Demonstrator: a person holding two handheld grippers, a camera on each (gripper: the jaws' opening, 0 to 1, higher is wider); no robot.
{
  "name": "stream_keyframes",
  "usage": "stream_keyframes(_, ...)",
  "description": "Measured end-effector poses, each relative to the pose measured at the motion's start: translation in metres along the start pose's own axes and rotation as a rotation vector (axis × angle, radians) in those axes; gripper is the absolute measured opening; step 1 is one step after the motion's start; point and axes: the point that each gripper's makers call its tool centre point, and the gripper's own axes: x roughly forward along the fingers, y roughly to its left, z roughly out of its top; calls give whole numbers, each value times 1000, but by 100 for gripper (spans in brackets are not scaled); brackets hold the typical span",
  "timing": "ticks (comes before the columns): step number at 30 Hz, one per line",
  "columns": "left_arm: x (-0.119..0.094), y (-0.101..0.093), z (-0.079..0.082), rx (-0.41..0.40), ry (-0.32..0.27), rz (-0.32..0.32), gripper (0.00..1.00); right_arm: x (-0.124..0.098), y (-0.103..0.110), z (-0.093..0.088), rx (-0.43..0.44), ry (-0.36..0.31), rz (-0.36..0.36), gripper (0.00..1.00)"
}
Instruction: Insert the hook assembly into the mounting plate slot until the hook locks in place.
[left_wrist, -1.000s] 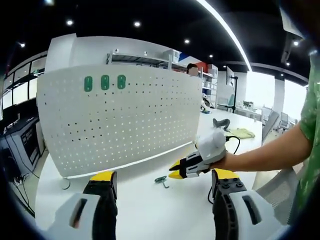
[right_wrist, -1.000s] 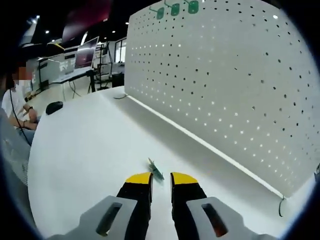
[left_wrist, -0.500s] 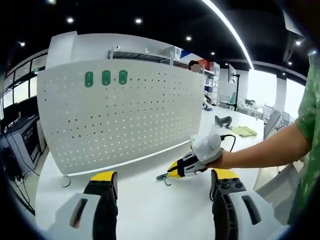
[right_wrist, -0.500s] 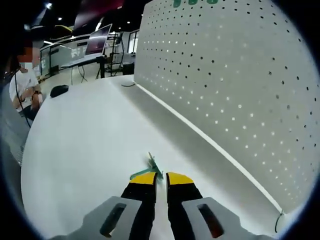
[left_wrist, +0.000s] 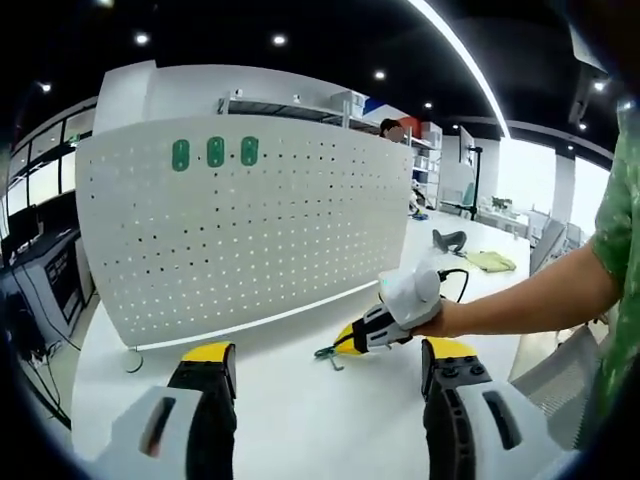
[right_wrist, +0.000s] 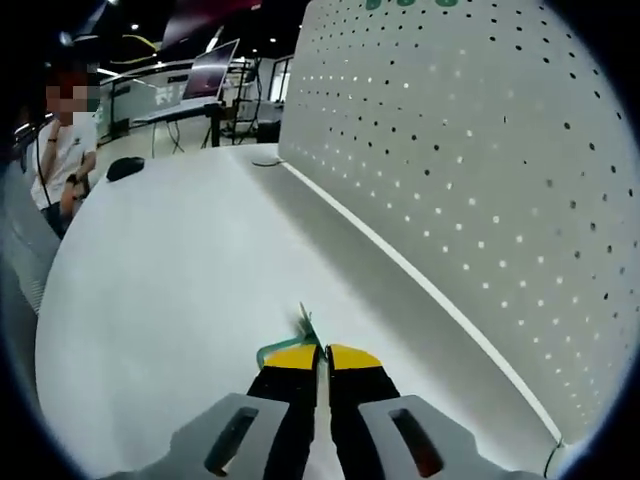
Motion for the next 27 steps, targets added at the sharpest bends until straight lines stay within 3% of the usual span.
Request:
stream_keyframes(7,0,0,-1,-2,-1,-2,78,-3,1,1,22,-3,12,0)
stream_keyframes(16,2,-5,-2,7,0,-19,77,-12,-1,9,111,-13,25,0)
stream_keyframes(27,4,-13,2,68,-5,-51,76,-36,7,32,138,5,88,0)
